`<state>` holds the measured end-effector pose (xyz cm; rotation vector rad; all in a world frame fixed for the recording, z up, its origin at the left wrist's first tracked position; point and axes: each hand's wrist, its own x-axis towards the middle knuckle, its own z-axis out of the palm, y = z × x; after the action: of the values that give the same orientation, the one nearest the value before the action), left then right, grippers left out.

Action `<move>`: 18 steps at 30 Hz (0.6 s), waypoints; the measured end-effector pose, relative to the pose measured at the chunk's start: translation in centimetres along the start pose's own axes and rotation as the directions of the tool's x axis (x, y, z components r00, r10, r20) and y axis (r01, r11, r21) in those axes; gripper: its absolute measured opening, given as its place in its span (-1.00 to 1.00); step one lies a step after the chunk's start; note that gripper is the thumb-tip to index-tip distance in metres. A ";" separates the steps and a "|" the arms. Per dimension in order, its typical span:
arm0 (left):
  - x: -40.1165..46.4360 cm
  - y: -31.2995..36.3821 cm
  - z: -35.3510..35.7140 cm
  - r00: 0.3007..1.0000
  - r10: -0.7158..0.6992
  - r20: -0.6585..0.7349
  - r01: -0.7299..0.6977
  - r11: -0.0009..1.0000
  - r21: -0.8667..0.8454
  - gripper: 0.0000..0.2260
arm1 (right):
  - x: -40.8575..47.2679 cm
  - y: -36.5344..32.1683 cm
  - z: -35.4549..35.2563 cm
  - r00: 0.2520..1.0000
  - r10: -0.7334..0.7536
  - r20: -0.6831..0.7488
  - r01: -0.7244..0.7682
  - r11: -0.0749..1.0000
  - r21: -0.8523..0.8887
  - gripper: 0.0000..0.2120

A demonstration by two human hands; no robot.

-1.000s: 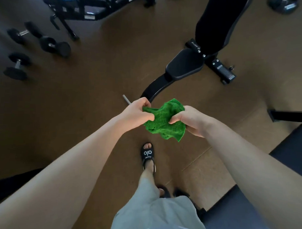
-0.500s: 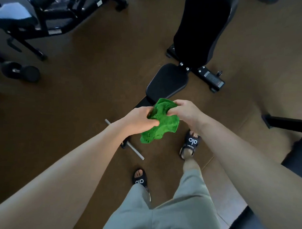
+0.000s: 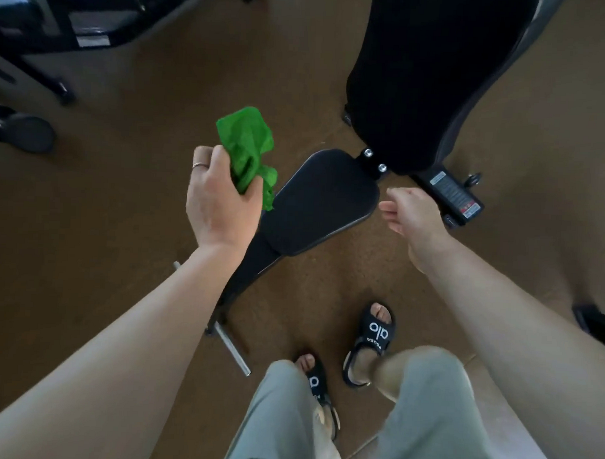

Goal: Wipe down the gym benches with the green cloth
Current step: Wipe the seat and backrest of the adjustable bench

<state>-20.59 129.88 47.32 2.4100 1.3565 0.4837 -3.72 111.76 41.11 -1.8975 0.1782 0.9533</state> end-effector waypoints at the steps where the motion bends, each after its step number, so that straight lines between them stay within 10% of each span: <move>1: 0.1 -0.5 2.2 0.995 0.098 -0.005 -0.097 0.994 0.049 -0.76 | 1.6 0.7 0.4 1.000 -0.006 -0.001 0.006 1.000 0.002 -0.95; 4: -0.2 -2.8 10.1 0.925 0.324 0.200 -0.362 0.912 0.194 -0.70 | 6.8 4.1 2.3 0.999 -0.041 0.018 0.041 0.999 -0.005 -0.89; 8: -2.3 -6.9 21.0 0.705 0.231 0.670 -0.455 0.873 0.178 -0.64 | 13.5 10.1 5.6 0.998 -0.070 0.010 0.070 0.996 -0.060 -0.61; 12: -1.4 -9.8 27.8 0.758 0.380 0.530 -0.542 0.819 0.187 -0.70 | 19.3 14.4 8.8 0.906 -0.423 -0.034 0.356 0.800 -0.483 -0.48; 18: -0.6 -11.2 31.4 0.742 0.494 0.452 -0.650 0.694 0.310 -0.49 | 23.8 17.2 11.8 0.817 -0.572 -0.068 0.483 0.745 -0.460 -0.48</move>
<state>-15.28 131.09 14.43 3.1247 0.5533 -0.1494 -2.29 118.68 10.21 -2.2652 -0.4801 0.4118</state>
